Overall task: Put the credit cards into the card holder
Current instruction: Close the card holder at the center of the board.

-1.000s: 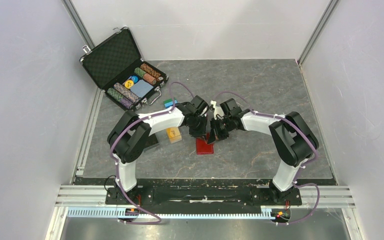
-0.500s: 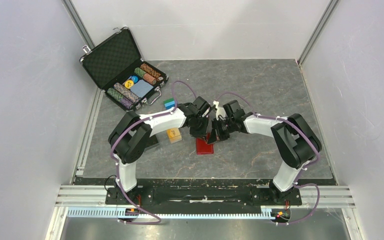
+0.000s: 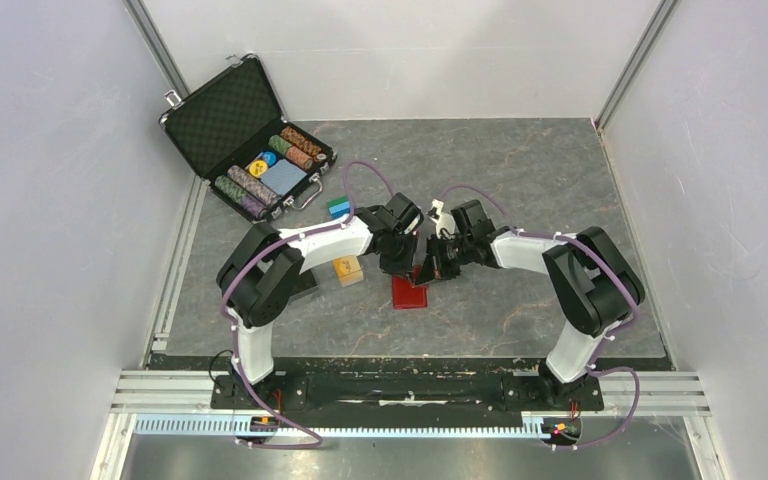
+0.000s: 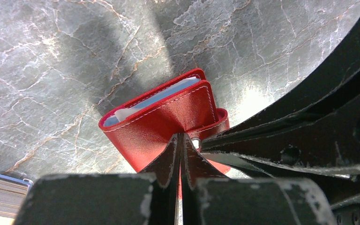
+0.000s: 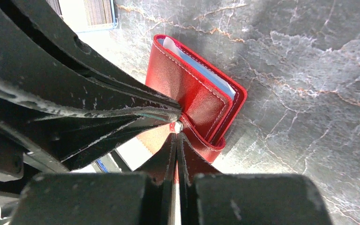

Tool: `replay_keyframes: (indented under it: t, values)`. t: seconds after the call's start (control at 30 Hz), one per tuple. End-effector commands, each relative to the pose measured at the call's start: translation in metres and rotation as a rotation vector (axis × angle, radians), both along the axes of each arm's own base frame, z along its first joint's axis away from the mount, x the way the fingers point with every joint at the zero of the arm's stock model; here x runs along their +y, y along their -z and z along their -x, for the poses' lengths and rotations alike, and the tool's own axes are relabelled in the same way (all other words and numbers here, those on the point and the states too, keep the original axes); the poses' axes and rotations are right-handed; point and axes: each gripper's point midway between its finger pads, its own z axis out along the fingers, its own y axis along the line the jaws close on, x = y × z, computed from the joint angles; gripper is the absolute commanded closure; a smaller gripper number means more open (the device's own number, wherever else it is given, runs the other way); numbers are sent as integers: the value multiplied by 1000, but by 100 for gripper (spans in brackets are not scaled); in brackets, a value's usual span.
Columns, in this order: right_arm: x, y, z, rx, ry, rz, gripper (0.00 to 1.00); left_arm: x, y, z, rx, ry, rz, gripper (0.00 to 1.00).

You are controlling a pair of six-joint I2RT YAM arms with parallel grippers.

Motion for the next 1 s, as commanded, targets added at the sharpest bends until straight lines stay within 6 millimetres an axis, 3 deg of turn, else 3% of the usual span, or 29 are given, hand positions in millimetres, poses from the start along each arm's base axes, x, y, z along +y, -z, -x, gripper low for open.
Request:
replay_keyframes:
  t: [0.0, 0.2, 0.4, 0.67, 0.97]
  values:
    - [5, -9, -15, -49, 18, -29, 100, 25, 47, 32, 85, 73, -155, 98]
    - [1, 0, -15, -29, 38, -7, 100, 24, 46, 32, 85, 75, -154, 98]
    - [-15, 28, -7, -9, 15, 133, 100, 23, 46, 32, 86, 76, -152, 98]
    - [-32, 65, 17, 44, -55, 336, 100, 21, 45, 35, 81, 98, -153, 98]
    - [-69, 96, 48, 140, -36, 530, 100, 12, 45, 43, 8, 155, -164, 98]
